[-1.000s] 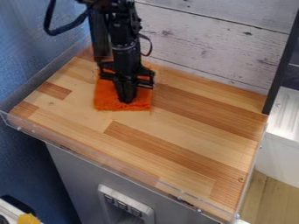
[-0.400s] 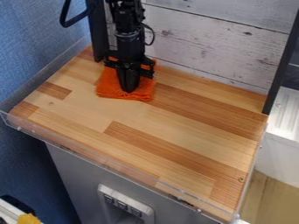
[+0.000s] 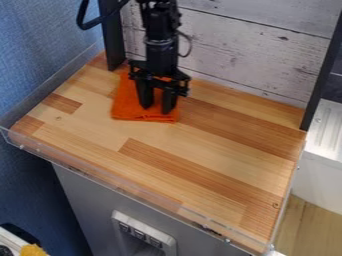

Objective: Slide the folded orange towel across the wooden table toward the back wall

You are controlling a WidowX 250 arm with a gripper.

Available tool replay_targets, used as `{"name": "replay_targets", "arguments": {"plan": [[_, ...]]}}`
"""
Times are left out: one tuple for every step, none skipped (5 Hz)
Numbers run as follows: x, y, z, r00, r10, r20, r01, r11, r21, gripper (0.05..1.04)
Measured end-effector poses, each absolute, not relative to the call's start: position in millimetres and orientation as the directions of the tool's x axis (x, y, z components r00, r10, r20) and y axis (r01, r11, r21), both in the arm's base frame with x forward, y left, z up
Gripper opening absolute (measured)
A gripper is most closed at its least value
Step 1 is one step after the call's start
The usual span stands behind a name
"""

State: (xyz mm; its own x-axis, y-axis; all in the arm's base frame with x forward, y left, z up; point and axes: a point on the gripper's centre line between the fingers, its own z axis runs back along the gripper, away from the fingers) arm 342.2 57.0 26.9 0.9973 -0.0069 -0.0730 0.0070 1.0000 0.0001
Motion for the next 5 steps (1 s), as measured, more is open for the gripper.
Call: {"name": "replay_targets", "arguments": {"plan": [[329, 26, 42, 0.998, -0.013, -0.057, 0.013, 1.0, 0.004, 0.995], [315, -3, 56, 1.0, -0.016, -0.015, 0.016, 1.0, 0.012, 1.001], [304, -29, 65, 1.0, -0.012, 0.018, 0.012, 1.0, 0.015, 1.001], [295, -48, 73, 0.999, -0.012, 0.039, 0.011, 1.0, 0.016, 0.997], [289, -65, 78, 0.999, -0.012, 0.043, 0.012, 1.0, 0.015, 0.999]]}}
